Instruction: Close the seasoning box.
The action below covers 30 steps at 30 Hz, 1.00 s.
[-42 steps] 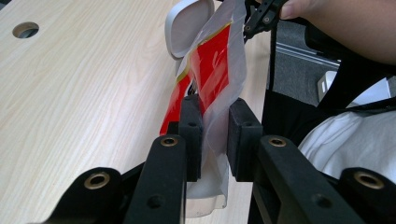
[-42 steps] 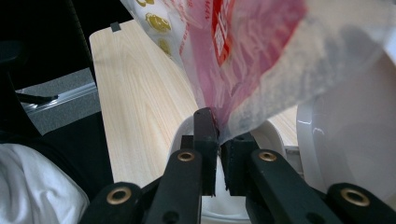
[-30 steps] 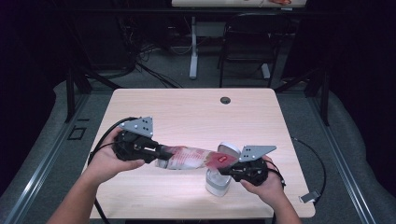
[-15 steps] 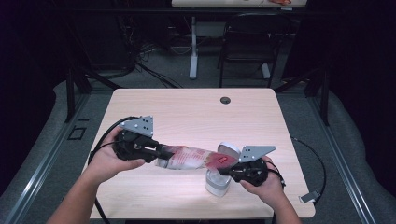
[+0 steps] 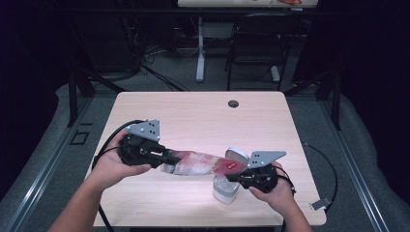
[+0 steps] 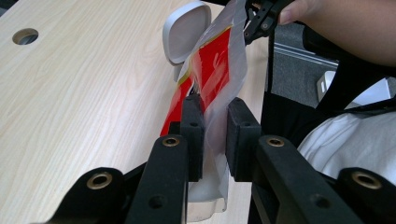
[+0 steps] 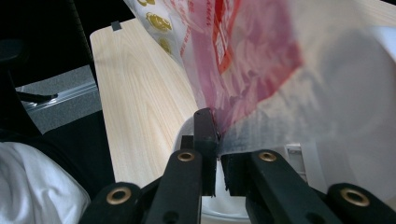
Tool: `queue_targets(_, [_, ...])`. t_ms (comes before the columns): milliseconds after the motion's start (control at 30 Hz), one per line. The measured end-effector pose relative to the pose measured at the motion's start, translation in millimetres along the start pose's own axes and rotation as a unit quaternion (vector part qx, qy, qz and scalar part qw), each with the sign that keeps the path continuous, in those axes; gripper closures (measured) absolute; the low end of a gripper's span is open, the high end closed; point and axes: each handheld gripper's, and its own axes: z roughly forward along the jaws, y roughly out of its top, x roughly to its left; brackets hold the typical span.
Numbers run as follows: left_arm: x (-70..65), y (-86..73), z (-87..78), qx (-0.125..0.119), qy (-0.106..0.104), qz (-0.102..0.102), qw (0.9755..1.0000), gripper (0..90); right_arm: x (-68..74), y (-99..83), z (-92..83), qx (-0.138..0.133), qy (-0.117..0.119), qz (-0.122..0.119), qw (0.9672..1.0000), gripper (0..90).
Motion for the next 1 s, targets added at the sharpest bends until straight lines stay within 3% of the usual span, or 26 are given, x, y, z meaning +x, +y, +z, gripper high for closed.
queue_targets(1000, [-0.8,3.7,1.9,0.000,-0.003,0.003,1.0000,79.6,-0.9,-0.2,-0.9,-0.002,-0.003,0.000,1.0000,85.4])
